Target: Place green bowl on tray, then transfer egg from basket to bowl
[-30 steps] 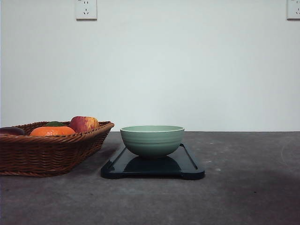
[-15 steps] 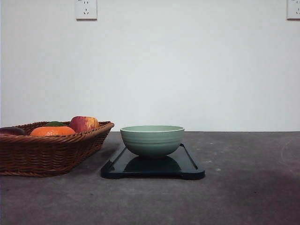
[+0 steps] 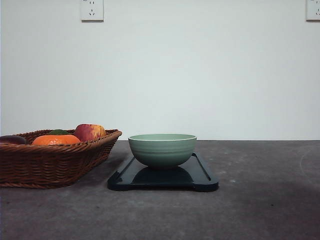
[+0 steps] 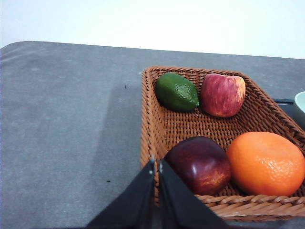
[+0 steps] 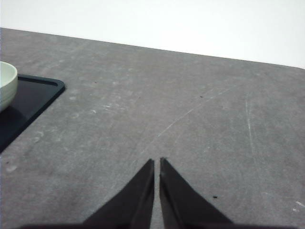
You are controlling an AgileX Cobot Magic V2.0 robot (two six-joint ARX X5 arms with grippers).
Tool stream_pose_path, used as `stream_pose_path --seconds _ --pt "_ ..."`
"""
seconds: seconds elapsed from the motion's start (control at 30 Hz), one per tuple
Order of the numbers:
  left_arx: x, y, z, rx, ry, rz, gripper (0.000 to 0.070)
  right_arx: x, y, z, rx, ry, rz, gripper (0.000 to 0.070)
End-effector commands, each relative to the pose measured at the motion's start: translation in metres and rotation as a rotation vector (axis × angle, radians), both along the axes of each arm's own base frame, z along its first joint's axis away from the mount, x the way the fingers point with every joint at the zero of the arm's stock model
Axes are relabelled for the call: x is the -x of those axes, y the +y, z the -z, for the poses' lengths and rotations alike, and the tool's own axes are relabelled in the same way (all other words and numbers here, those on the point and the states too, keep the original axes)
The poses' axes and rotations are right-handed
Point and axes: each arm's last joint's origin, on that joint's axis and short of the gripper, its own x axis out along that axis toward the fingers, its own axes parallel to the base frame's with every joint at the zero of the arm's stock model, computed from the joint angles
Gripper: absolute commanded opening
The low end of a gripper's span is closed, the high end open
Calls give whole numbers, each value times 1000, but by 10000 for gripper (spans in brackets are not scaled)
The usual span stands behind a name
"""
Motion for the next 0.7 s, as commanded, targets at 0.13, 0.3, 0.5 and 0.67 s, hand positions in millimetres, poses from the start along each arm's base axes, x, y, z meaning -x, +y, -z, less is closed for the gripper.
stream_pose_path --seconds 0.13,0.3,0.5,0.67 --pt "-1 0 5 0 4 -3 0 0 0 1 -5 2 1 12" --pt "-1 0 5 0 4 -3 0 0 0 1 -5 2 1 12" --pt "-1 0 5 1 4 -3 0 0 0 1 -5 3 1 12" --pt "-1 0 5 0 4 -3 0 0 0 1 -5 2 1 12"
